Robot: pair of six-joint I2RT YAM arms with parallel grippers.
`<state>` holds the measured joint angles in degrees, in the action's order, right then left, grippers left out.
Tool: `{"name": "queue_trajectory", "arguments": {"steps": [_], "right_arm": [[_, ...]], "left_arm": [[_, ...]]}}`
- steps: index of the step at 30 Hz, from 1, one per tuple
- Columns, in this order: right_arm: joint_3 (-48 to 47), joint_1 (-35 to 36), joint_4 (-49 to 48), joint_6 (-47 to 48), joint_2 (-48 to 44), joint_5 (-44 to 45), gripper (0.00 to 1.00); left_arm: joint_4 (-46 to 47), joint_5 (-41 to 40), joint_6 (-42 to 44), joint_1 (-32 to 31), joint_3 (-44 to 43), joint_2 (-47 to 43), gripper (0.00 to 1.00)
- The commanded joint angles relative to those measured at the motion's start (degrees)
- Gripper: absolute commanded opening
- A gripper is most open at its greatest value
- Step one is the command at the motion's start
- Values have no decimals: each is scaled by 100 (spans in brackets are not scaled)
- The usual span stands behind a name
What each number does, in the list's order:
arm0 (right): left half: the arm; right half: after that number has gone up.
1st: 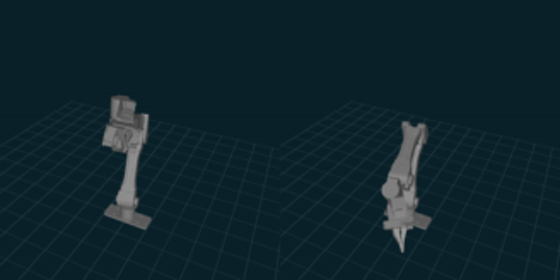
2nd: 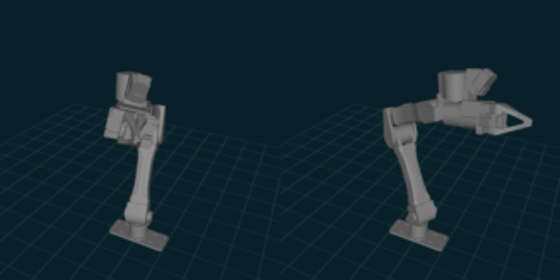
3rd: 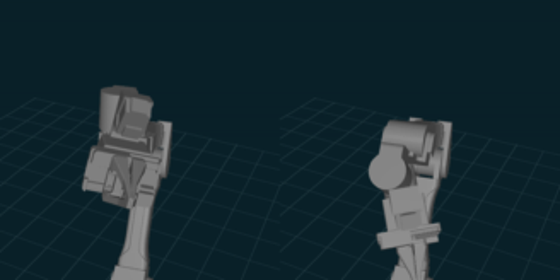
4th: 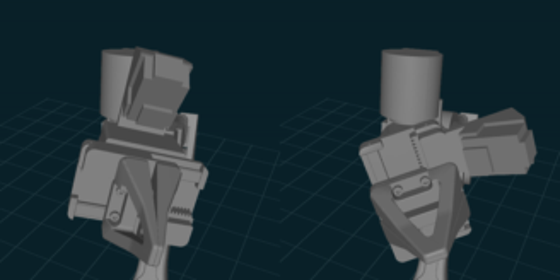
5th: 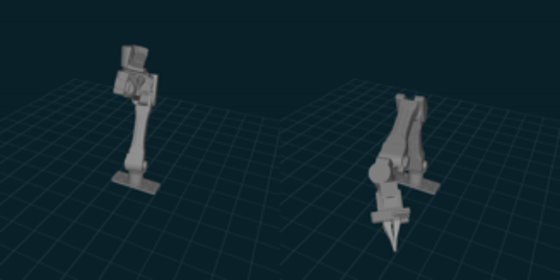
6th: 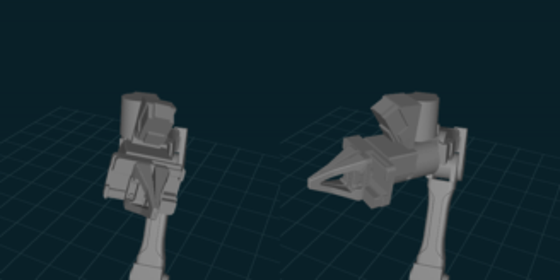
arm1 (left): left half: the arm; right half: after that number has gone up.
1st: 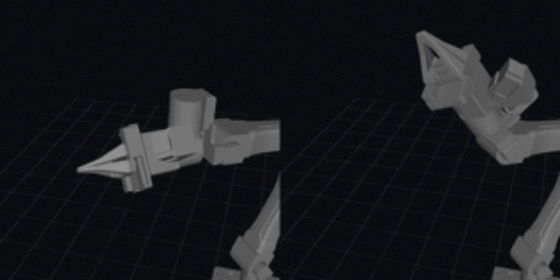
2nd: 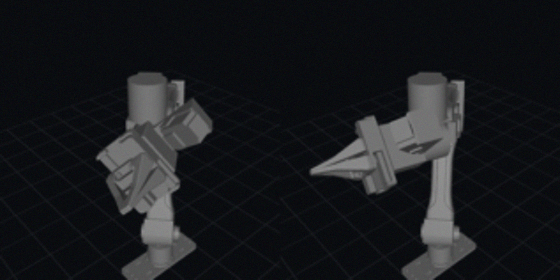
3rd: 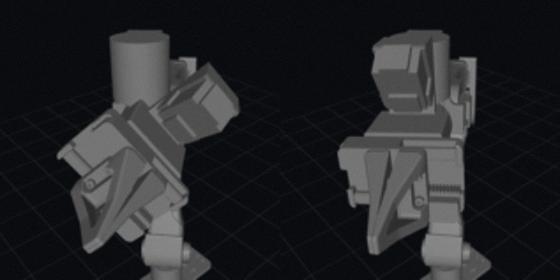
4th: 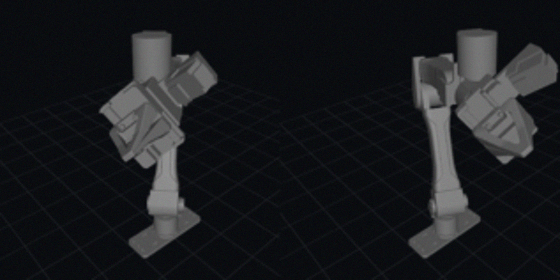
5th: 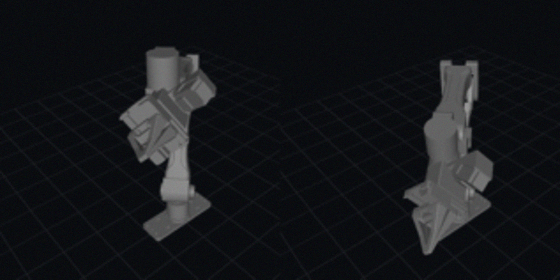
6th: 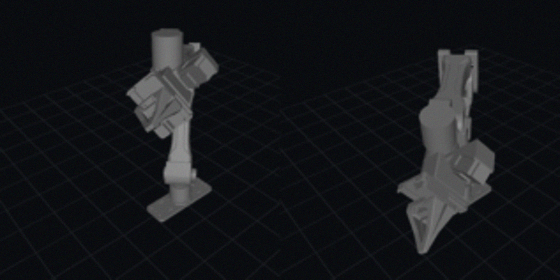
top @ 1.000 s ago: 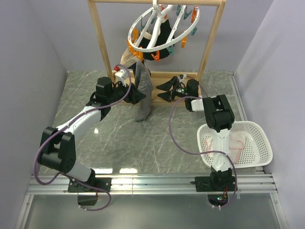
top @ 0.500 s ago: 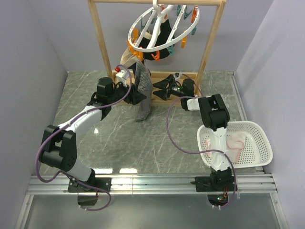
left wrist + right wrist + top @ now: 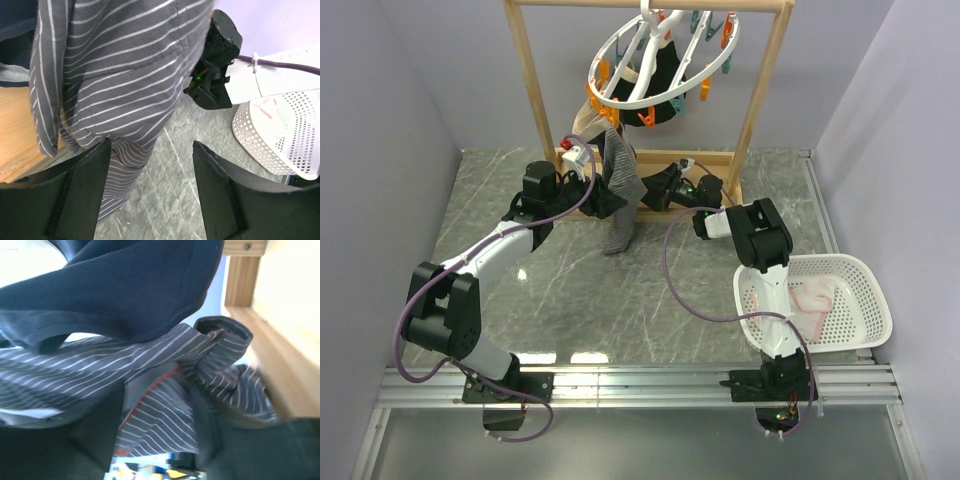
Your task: Clip the underwear to the hanger
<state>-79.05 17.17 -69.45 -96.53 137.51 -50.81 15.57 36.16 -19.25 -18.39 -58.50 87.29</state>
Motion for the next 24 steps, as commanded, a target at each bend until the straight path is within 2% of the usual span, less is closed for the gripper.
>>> {"name": "queue_trajectory", "arguments": {"steps": [1,3,5,6,9,16,20,24], "right_arm": [[248,6,-1192,-778,-189,-114,55],[450,15,-1448,-920,-312,-114,43],[574,6,-1553,-990,-444,-114,35],[635,-3,-1589,-999,-488,-122,23],[873,-47,-1686,-1034,-655,-149,0],[1172,-108,-1897,-1148,-1103,-263,0],[1488,-126,-1959,-1123,-1454,-395,0],[2102,-293,-1652,-589,-1885,-623,0]], "left_arm": [[236,110,-53,20,-206,8,71],[244,102,-79,29,-206,16,71],[262,75,-97,29,-214,-1,71],[253,66,-97,29,-214,-18,71],[244,31,-71,29,-197,-123,69],[-71,-214,447,29,119,-817,57],[-467,-1029,492,20,496,-1275,54],[-765,-1383,466,11,726,-1722,54]]}}
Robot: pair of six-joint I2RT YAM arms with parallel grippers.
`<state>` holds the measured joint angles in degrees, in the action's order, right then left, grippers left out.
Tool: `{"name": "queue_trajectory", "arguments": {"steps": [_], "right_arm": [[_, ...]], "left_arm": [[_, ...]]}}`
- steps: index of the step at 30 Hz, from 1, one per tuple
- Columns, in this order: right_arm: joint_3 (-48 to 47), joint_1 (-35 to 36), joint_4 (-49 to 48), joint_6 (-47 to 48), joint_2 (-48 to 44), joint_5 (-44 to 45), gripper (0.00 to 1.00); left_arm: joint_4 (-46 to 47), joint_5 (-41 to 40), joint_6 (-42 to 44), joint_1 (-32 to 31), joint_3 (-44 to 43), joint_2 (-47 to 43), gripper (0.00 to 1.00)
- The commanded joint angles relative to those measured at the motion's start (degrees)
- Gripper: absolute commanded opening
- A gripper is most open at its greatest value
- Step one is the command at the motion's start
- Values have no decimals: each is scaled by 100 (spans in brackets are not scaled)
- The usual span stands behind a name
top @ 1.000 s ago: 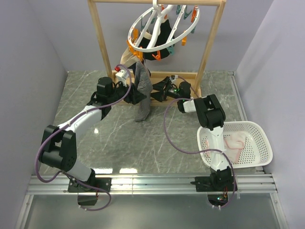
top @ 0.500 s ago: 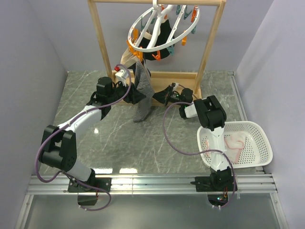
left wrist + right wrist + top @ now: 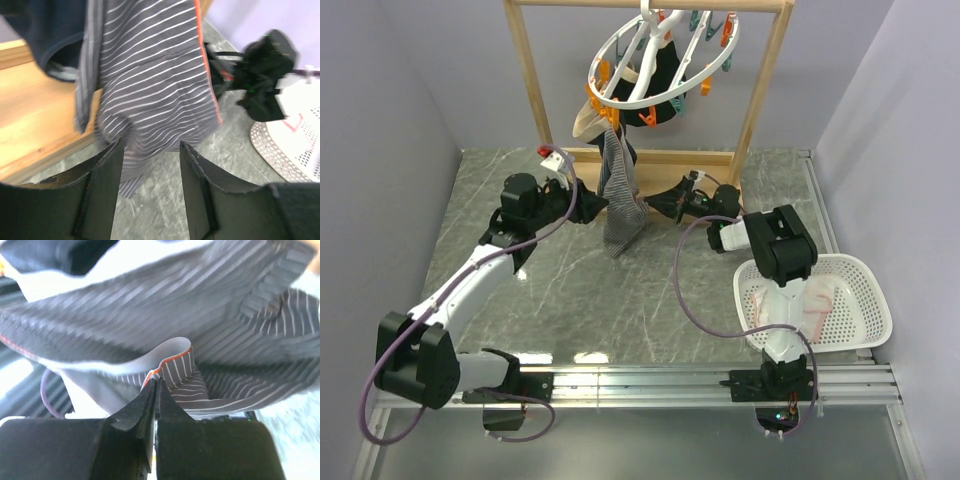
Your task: Clip the underwear to the hanger
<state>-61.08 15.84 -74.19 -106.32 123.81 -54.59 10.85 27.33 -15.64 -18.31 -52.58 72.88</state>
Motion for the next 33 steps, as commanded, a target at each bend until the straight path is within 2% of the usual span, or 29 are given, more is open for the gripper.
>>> {"name": "queue_trajectory", "arguments": {"steps": [1,7,10,15,19,22,23,25,26,27,29,33], "right_arm": [[429,-203,-1055,532,-620,-332,0],[1194,-502,-509,1236,-1480,-693,0],[1362,-494,-228,1684,-1937,-799,0],[1485,-485,273,2246,-2457,-1053,0],[1564,-476,1151,3063,-3124,-1159,0],[1547,-415,2091,3941,-3555,-1212,0],[1494,-380,2728,4222,-3661,-1221,0],[1398,-231,3487,5310,-4011,-1160,0],[1162,-134,4709,5854,-4118,-1055,0],[1012,119,5400,7113,-4224,-923,0],[704,375,6639,8366,-4356,-573,0],[405,850,7286,9163,-4251,183,0]], "left_arm": [[-338,-492,79,2,160,-336,53],[-479,-369,-141,-208,239,-547,49],[-374,-377,-360,-384,274,-468,43],[12,-677,-1124,-481,134,233,18],[1207,-405,-1879,-551,143,665,5],[1796,-203,-2327,-648,-33,1104,2],[1954,-141,-2417,-718,-51,1288,1],[2228,-184,-2540,-841,-217,1465,1],[2272,-210,-2575,-972,-287,1657,1],[2429,-272,-2619,-1034,-340,1737,1],[2527,-351,-2812,-1148,-490,1974,1],[2676,-378,-3155,-1210,-666,2221,1]]}}
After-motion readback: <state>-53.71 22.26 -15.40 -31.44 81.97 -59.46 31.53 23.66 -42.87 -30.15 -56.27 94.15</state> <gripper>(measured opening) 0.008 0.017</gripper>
